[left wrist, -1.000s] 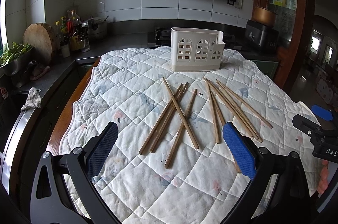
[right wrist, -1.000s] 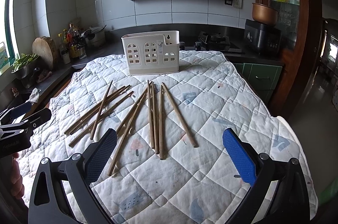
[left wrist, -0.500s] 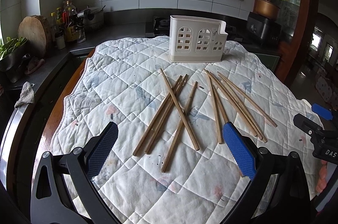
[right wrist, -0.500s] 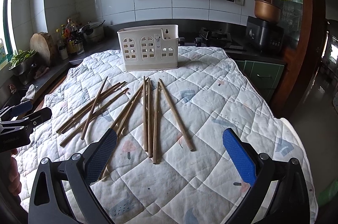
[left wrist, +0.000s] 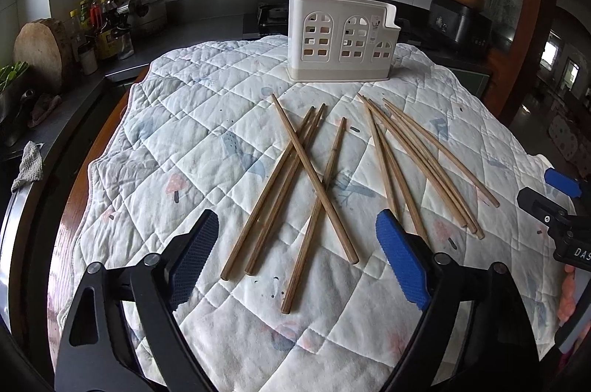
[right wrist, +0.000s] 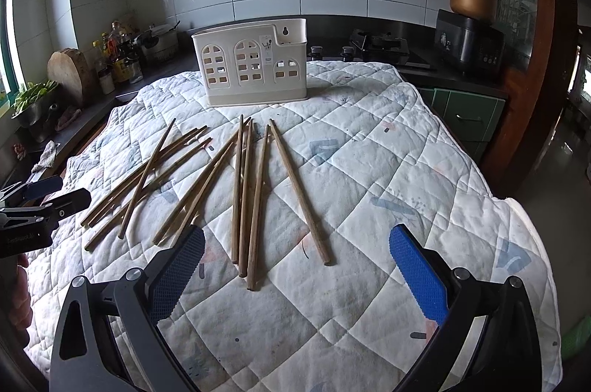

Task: Organize utensils
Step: 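Lower the left tool onto a bamboo chopstick and close it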

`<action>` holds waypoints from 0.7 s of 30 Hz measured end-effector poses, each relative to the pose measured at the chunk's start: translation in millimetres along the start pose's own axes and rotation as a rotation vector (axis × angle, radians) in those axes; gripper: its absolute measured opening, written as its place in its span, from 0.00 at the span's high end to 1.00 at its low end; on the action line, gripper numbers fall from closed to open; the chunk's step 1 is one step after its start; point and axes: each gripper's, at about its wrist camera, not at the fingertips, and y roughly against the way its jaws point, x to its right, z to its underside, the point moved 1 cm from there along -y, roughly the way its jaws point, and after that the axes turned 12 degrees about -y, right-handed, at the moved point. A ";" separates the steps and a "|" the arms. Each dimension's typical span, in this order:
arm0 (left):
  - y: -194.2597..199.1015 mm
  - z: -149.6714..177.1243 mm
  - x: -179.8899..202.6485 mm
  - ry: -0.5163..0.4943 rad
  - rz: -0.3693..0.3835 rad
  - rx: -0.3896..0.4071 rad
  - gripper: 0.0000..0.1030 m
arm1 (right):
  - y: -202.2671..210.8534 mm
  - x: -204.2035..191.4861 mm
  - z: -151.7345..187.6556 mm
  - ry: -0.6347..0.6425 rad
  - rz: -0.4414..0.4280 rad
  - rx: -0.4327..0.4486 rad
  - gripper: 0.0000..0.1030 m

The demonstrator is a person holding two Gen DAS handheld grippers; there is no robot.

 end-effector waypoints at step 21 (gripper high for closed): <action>-55.0 -15.3 12.2 0.171 0.039 -0.081 0.78 | -26.1 3.4 3.3 -0.016 -0.027 -0.037 0.06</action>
